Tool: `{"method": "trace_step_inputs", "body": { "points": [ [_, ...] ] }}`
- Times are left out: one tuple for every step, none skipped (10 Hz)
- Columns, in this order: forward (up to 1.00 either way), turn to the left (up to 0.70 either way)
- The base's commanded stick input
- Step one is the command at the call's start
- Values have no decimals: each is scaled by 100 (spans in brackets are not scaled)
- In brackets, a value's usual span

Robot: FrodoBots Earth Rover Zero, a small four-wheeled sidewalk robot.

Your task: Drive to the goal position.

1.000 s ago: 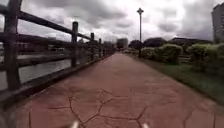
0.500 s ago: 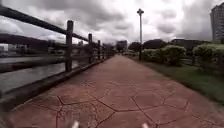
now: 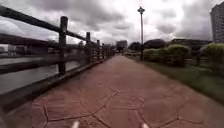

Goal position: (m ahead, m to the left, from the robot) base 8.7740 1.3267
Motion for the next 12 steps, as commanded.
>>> {"method": "trace_step_inputs", "body": {
  "points": [
    [70,-30],
    [70,-35],
    [70,0],
    [70,0],
    [70,0],
    [70,0],
    [70,0],
    [70,0],
    [70,0],
    [70,0],
    [70,0],
    [70,0]
  ]
}}
